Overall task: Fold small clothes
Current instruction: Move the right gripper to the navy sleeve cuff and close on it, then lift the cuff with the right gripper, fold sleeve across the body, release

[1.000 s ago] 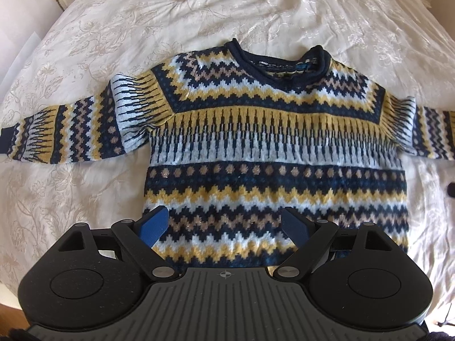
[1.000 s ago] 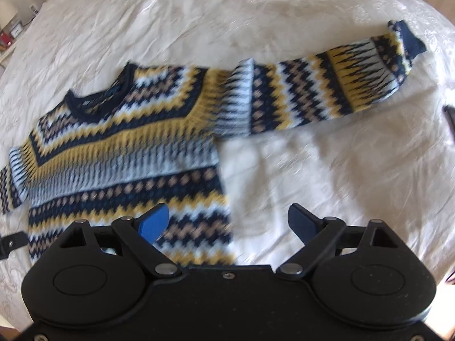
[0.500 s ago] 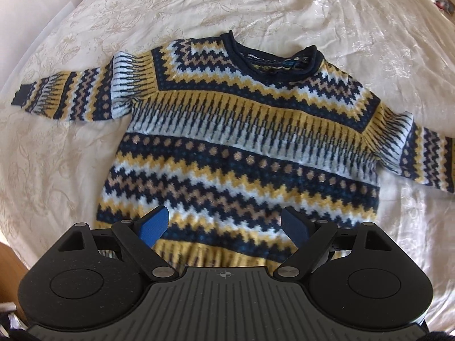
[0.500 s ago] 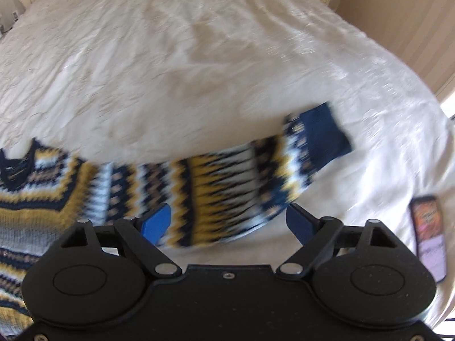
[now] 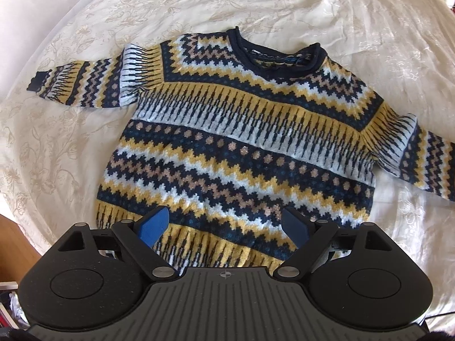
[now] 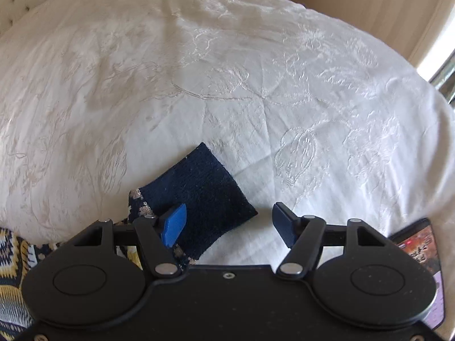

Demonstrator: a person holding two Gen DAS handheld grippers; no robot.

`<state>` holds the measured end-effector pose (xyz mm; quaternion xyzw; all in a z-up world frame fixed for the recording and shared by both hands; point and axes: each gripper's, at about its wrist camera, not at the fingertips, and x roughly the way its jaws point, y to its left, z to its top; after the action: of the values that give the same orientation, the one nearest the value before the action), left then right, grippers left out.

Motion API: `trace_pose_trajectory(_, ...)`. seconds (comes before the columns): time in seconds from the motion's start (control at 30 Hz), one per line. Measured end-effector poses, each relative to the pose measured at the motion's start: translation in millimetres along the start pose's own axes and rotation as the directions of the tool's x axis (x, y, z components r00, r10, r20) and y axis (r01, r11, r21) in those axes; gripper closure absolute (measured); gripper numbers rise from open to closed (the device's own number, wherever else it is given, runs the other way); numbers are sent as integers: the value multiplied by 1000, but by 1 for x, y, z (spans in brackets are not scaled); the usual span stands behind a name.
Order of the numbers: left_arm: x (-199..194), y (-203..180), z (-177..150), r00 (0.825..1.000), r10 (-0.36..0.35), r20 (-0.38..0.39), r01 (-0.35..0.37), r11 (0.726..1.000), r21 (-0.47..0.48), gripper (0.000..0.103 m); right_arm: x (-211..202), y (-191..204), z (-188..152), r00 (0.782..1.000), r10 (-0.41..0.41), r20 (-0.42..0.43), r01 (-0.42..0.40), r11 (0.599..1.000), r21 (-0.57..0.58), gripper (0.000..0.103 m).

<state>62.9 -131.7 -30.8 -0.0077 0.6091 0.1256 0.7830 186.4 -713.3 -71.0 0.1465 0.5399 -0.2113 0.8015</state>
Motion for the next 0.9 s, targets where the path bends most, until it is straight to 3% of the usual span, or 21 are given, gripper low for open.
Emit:
trace_pose_trajectory(0.13, 0, 7, 1, 1000, 12, -2, -12, 1000, -5, 17, 15, -4, -4, 1000, 13, -3, -12, 998, 58, 31)
trace_pose_trajectory(0.17, 1, 9, 1, 1000, 12, -4, -12, 1000, -4, 17, 15, -5, -6, 1000, 16, 3, -16, 998, 66, 42)
trace_pose_trajectory(0.2, 3, 11, 2, 1000, 12, -6, -12, 1000, -1, 17, 12, -5, -8, 999, 36, 18, -37, 997, 70, 68)
trace_pose_trajectory(0.23, 4, 13, 2, 1000, 10, -7, -10, 1000, 3, 17, 8, -5, -10, 998, 62, 30, -64, 995, 73, 84)
trace_pose_trajectory(0.3, 7, 17, 4, 1000, 1, -6, -1, 1000, 15, 17, -1, -3, -12, 997, 64, 50, -68, 995, 76, 90)
trace_pose_trajectory(0.6, 22, 49, 19, 997, -78, 15, 76, 993, 92, 17, -90, 45, -26, 971, 128, 200, -135, 991, 22, 92)
trace_pose_trajectory(0.77, 31, 88, 31, 995, -96, 38, 91, 990, 103, 17, -140, 116, -42, 944, 221, 244, -217, 975, -43, 92)
trace_pose_trajectory(0.9, 40, 124, 37, 995, -87, 45, 83, 992, 95, 17, -164, 190, -64, 908, 341, 244, -320, 940, -122, 92)
